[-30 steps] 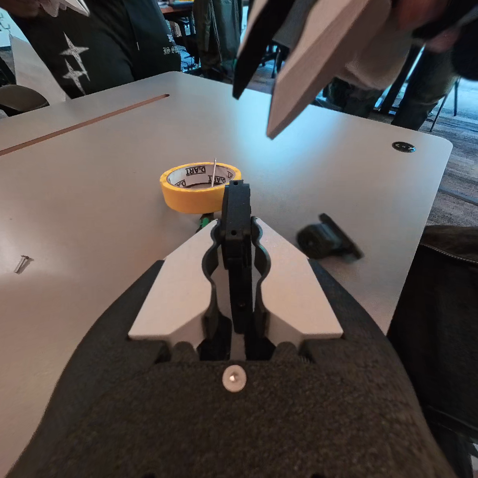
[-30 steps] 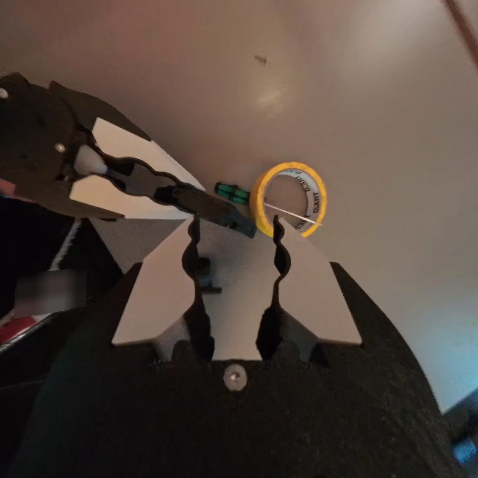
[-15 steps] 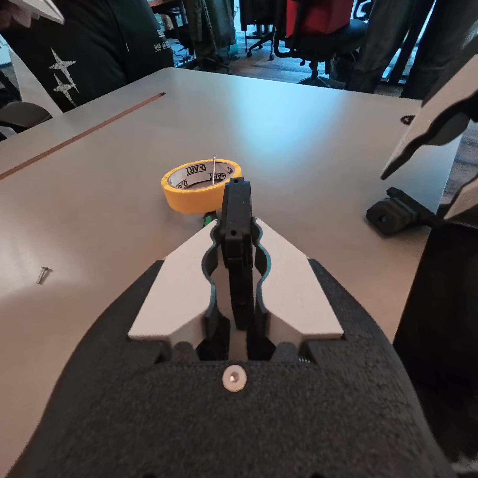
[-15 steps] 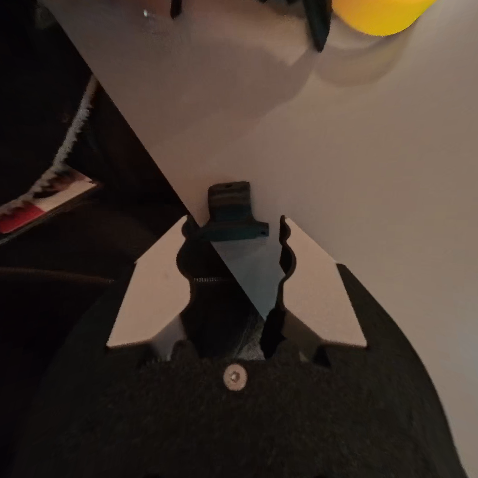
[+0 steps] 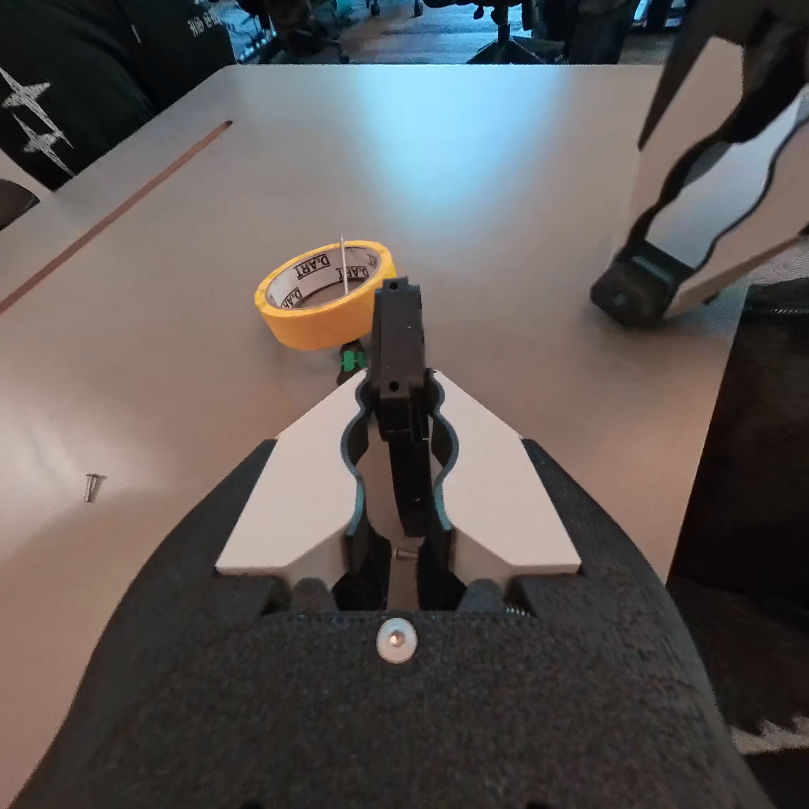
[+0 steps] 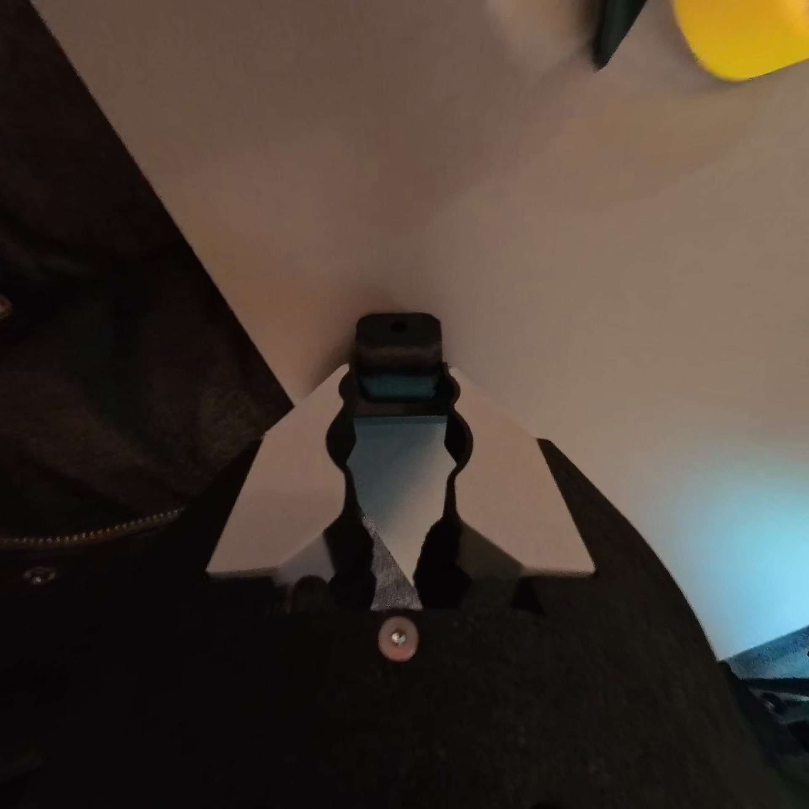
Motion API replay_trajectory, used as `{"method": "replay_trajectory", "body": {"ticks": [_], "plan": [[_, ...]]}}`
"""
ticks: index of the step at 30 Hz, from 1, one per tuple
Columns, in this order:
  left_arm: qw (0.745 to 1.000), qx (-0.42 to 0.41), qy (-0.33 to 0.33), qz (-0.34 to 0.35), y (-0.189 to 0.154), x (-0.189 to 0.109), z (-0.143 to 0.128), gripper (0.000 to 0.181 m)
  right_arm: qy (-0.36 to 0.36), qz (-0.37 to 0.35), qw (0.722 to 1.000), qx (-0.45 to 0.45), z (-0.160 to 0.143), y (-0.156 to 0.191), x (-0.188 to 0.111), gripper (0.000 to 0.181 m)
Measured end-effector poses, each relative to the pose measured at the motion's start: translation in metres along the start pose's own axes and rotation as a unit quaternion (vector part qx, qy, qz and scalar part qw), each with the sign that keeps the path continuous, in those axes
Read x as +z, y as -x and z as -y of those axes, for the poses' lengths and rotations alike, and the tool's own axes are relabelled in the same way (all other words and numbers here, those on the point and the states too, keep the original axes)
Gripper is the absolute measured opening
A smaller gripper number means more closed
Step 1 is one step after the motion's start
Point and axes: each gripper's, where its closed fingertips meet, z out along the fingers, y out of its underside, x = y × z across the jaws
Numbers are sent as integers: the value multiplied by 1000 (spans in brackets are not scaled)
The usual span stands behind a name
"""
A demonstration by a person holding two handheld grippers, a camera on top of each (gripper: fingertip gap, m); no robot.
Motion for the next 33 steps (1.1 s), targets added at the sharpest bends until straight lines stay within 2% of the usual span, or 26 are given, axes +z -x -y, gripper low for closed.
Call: {"method": "replay_trajectory", "body": {"ticks": [2,4,6,7,11,13,15,18,20,22,26,33], "plan": [[1000,2,-3,4,-2,1,1,23,-77,-7,996,33,28,-8,-14,36],[1000,-17,-5,4,-2,3,1,22,-211,4,974,84,73,-17,-37,36],[999,-42,-13,3,-1,5,2,22,-377,50,919,104,123,-16,-63,36],[999,-50,-15,1,-1,6,3,22,-434,42,893,112,142,-23,-72,35],[999,-39,-3,5,-1,8,-2,22,-568,6,816,109,176,-41,-82,36],[999,-52,-4,8,0,8,-3,22,-566,-15,817,111,178,-42,-70,36],[998,-68,-6,8,2,8,-3,22,-579,-20,807,114,182,-36,-67,36],[997,-72,-9,8,2,9,-3,22,-579,-45,806,113,185,-34,-61,36],[997,-76,-16,8,2,9,-1,22,-560,-67,817,122,185,-39,-51,36],[996,-86,-27,10,3,9,4,23,-560,-66,815,133,186,-40,-47,36],[995,-94,-40,19,7,5,13,23,-561,-100,814,109,186,-38,-49,36],[992,-116,-51,26,8,8,14,23,-545,-101,821,141,176,-38,-46,36]]}}
